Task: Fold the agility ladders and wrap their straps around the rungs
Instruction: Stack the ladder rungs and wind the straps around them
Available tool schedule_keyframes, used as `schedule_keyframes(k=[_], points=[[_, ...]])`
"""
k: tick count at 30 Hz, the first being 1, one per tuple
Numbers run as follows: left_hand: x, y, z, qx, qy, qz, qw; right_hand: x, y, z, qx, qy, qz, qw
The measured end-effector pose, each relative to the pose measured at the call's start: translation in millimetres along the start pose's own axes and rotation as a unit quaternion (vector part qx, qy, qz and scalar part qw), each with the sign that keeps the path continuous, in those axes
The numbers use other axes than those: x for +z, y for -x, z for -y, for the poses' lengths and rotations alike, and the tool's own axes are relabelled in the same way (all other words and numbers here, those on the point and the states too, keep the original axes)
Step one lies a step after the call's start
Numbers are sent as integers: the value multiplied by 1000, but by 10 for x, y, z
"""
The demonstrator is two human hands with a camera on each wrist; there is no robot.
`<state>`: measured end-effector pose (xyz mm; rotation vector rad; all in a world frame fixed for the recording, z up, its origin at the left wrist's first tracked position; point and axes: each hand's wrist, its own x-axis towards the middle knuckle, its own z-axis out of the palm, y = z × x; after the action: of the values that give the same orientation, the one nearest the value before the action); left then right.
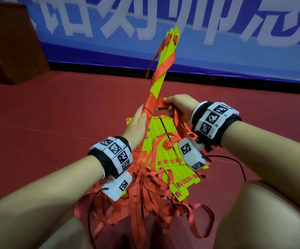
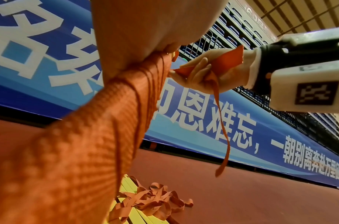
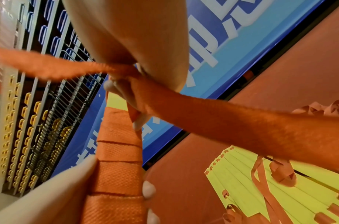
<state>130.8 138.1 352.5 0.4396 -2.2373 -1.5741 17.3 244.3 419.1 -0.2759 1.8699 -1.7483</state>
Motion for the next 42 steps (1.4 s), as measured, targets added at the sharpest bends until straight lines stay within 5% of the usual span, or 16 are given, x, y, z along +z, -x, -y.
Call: schedule_keyframes(k=[19, 25, 32, 42], points=[[4, -45, 117, 52, -113, -7, 992, 6, 6, -108, -71, -18, -36, 997], [-43, -18, 57, 32, 24, 57, 998, 53, 54, -81, -139, -38, 11, 989], [-43, 3, 9, 96, 80, 54, 991, 113, 82, -100, -244, 4, 14, 970], [-41, 116, -63, 142, -122, -31, 982, 154, 62, -178, -239, -35, -86, 966]])
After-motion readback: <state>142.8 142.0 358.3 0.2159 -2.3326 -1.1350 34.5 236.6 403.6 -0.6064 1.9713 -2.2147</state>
